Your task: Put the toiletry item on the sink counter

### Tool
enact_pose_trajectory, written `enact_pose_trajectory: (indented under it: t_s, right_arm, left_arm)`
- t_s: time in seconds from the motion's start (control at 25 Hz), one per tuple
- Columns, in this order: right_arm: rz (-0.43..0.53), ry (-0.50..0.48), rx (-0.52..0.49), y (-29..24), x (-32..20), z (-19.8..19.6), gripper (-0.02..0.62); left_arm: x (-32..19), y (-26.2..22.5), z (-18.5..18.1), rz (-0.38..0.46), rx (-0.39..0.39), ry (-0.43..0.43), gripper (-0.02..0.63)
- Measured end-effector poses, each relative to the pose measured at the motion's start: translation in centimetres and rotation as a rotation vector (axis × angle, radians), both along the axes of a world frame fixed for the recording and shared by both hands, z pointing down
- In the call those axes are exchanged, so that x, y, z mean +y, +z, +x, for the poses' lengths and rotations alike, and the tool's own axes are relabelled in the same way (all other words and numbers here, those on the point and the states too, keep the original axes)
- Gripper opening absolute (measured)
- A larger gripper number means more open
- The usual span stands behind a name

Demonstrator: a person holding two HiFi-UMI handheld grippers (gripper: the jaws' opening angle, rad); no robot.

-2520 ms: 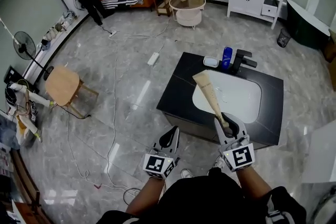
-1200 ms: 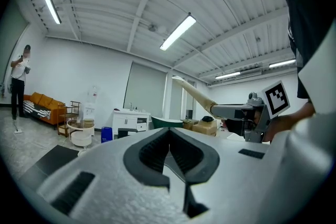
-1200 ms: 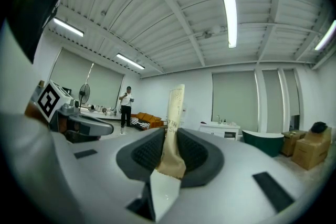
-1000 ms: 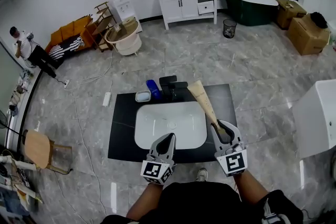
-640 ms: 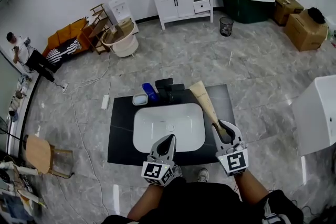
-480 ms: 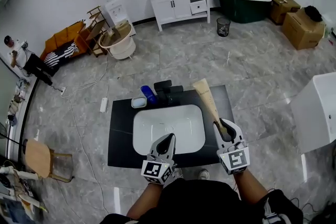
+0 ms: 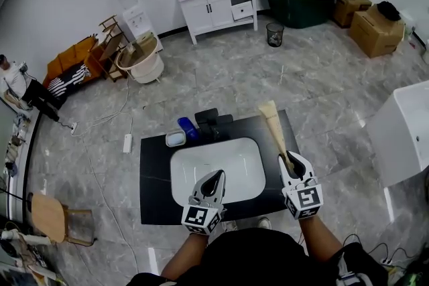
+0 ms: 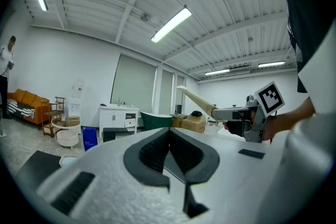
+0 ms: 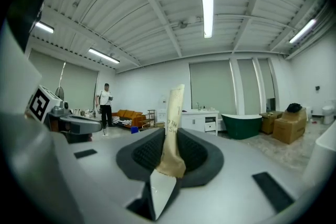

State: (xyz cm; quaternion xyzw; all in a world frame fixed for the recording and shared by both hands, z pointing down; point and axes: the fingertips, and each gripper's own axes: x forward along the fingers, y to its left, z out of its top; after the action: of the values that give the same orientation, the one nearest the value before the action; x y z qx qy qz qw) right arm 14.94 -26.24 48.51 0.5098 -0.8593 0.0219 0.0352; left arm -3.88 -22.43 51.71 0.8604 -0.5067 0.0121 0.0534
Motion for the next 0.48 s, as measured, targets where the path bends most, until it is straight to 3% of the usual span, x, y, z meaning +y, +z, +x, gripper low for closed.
enact_pose_trajectory:
  t_s: [0.48]
  right_arm:
    - [-0.216, 0.089, 0.051, 7.7, -0.7, 1.0, 0.080]
  left_arm:
    - [-0.5, 0.5, -0.7, -0.008, 0.008, 0.042, 0.009]
